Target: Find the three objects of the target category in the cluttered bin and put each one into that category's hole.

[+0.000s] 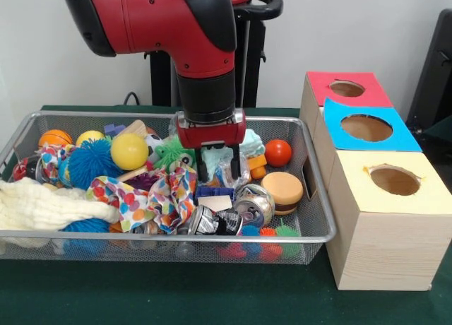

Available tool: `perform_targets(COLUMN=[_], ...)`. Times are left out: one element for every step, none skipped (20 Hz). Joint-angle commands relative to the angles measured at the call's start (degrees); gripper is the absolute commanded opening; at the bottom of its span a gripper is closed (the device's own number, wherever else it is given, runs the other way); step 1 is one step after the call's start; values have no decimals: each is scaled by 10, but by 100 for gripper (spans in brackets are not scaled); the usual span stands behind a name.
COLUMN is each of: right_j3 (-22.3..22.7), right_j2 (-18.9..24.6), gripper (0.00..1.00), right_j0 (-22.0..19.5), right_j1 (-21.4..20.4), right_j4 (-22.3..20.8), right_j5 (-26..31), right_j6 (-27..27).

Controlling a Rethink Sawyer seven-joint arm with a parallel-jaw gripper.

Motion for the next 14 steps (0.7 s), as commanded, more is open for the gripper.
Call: perform_targets(right_j3=[22,22,22,24,26,29,29,28,26,24,19,16,12,9], right_j2=[28,29,29,34,39,44,48,51,53,56,59,63,67,73], gripper=[100,100,100,100,100,100,100,100,100,100,100,100,100,100], right_j0=[-25,-27,-29,-35,-43,-51,-57,-63,-69,-76,-83,-91,-97,-104], right_j1=[-17,-18,-18,-18,-18,-18,-19,-20,-21,-21,-19,-16,-13,-10], right_j4=[-11,-12,-14,-14,-15,-17,-18,-20,-22,-26,-31,-34,-35,-37], right_j5=[107,109,111,110,112,112,116,122,129,136,143,147,153,155], right_j6=[-84,-84,-87,-91,-98,-104,-111,-118,-127,-138,-149,-157,-164,-170])
